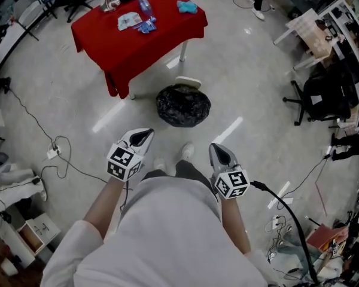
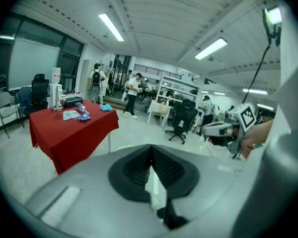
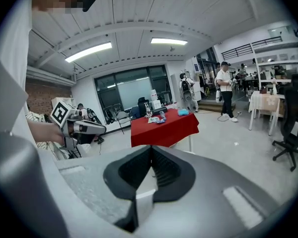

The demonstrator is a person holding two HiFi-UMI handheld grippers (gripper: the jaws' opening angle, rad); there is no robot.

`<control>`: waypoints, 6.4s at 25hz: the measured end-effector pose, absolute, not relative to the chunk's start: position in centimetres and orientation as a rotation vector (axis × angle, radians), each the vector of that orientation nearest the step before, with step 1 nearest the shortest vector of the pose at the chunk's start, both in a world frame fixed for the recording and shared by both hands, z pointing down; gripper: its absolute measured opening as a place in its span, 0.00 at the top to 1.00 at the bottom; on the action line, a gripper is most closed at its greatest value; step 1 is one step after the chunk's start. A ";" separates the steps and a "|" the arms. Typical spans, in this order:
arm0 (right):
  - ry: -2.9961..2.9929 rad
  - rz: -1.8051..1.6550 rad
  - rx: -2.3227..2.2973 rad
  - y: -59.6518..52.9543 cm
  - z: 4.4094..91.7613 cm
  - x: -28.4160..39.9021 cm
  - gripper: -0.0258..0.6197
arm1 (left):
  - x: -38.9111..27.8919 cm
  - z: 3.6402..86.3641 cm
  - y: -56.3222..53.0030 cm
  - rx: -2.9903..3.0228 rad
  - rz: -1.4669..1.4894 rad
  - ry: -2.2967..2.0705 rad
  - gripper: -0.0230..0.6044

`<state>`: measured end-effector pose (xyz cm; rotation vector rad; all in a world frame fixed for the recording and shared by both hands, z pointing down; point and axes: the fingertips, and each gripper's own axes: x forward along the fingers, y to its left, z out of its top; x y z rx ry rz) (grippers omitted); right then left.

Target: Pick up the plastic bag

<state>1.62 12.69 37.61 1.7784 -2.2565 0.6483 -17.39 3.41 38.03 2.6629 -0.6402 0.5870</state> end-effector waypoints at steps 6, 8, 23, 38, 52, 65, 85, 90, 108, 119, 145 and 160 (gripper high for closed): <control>-2.281 0.652 1.753 10.0 38.2 3.3 0.96 | -16.4 38.6 1.4 2.648 0.601 -0.677 0.96; -2.297 0.651 1.730 8.7 38.4 3.9 0.96 | -16.0 38.7 0.6 2.644 0.594 -0.699 0.96; -2.357 0.663 1.522 -0.5 41.0 12.0 0.96 | -7.4 40.5 -5.9 2.562 0.653 -0.780 0.96; -2.388 0.837 1.330 -5.4 46.3 16.6 0.96 | -2.6 43.6 -9.6 2.479 0.746 -0.864 0.96; -2.226 0.926 1.345 -8.8 54.0 15.9 0.96 | -4.4 51.0 -16.5 2.475 0.795 -0.705 0.96; -2.039 1.074 1.337 -11.6 71.6 16.5 0.89 | -4.9 70.6 -19.8 2.336 0.988 -0.546 0.95; -1.707 1.295 1.501 -11.4 101.1 24.6 0.78 | -10.1 103.5 -25.9 1.815 0.945 -0.666 0.74; -1.652 1.357 1.518 -11.5 105.2 26.9 0.62 | -8.9 106.2 -26.0 1.763 0.829 -0.594 0.56; -1.790 1.515 1.370 -13.0 107.3 23.0 0.96 | -9.0 110.1 -24.3 1.698 0.938 -0.679 0.96; -1.820 1.481 1.365 -13.0 106.3 23.2 0.96 | -11.8 110.8 -23.9 1.565 0.850 -0.793 0.80; -1.901 1.439 1.320 -12.8 97.5 19.7 0.96 | -8.3 100.3 -20.9 1.696 0.726 -0.634 0.96; -2.090 1.458 1.300 -13.5 85.3 14.8 0.96 | -8.0 91.8 -20.1 1.783 0.652 -0.620 0.96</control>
